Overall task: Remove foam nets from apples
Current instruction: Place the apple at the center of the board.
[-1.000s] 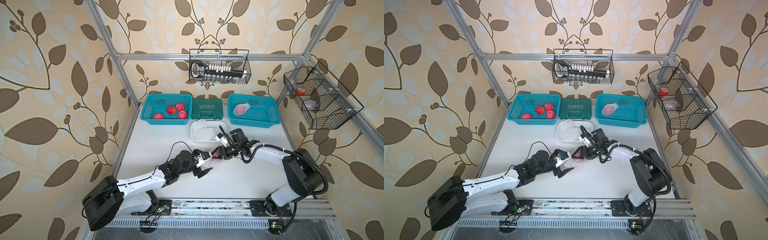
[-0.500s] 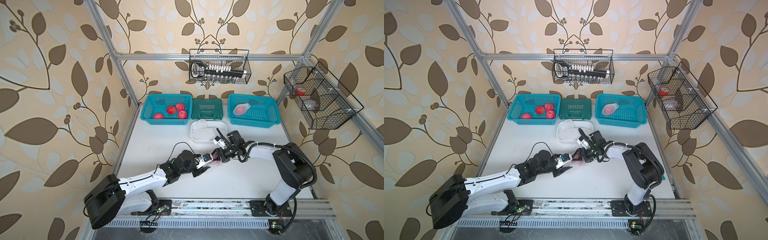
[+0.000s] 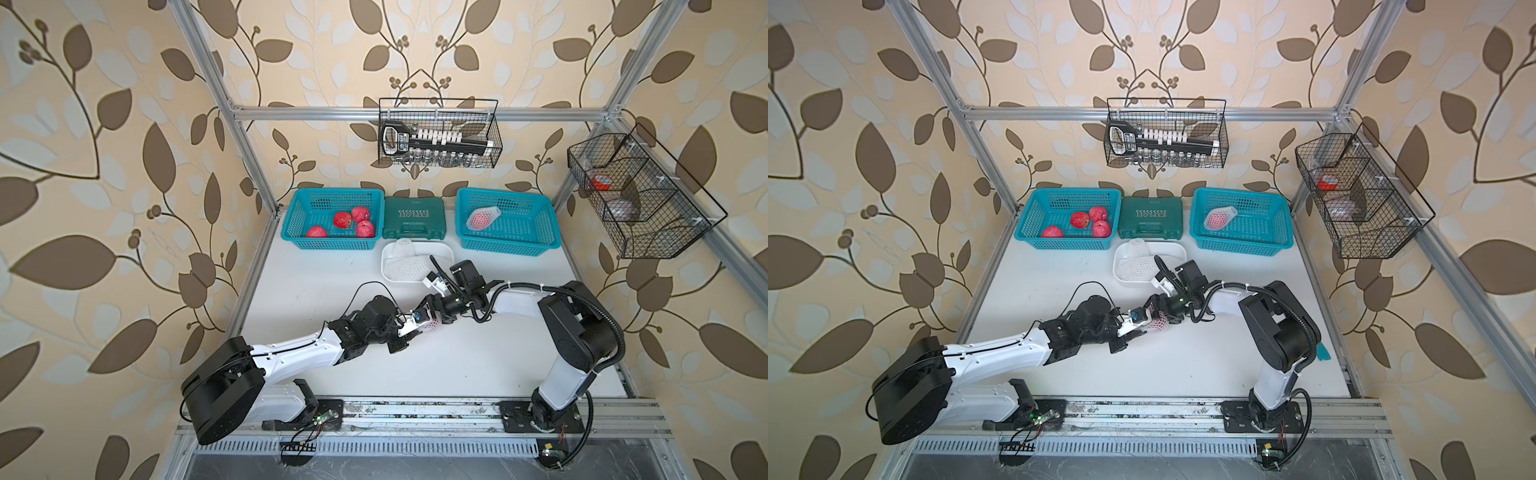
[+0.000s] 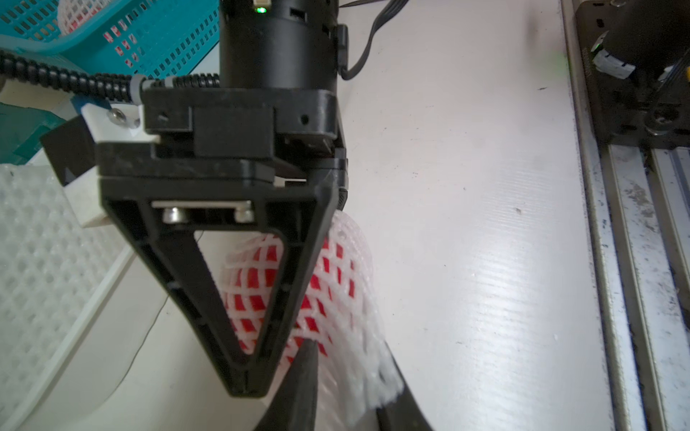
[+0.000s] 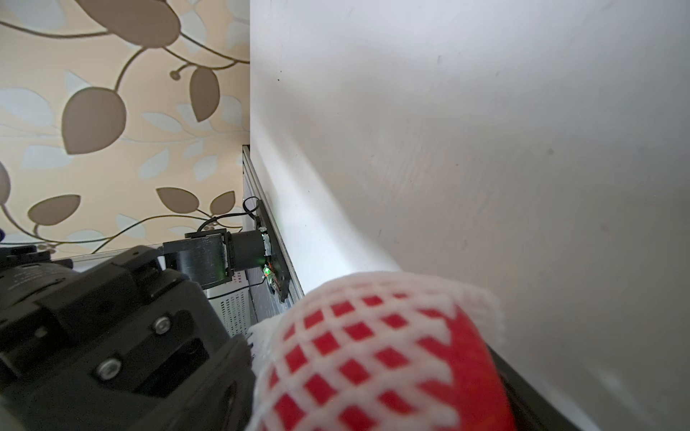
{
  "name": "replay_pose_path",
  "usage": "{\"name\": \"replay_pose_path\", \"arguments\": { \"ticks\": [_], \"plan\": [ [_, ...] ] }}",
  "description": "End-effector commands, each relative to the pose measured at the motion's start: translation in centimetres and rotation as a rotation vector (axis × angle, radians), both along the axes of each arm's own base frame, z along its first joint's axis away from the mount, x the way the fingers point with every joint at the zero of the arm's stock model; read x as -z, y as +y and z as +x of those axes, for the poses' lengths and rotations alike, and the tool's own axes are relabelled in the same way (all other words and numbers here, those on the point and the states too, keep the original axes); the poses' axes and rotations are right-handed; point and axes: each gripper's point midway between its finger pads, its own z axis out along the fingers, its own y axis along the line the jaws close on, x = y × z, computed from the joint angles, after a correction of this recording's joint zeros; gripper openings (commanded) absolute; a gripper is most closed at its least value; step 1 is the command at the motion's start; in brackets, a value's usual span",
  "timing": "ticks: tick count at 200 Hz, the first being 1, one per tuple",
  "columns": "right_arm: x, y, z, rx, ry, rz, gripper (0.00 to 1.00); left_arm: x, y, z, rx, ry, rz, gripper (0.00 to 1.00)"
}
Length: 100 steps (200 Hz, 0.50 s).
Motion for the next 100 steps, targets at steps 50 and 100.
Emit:
{"name": "replay_pose_path", "arguments": {
  "ticks": [50,100],
  "plan": [
    [0.1,-2.7,1.7,0.086,-0.153,-0.221,1.00,-0.8,-1.0,0.4,0.014,0.005,0.009,0.30],
    [-5.9,-6.6,4.2,0.278,-0.503,-0.299,1.00,-1.4,-1.3,0.4,0.028,0.017,0.019,0.22]
  ]
}}
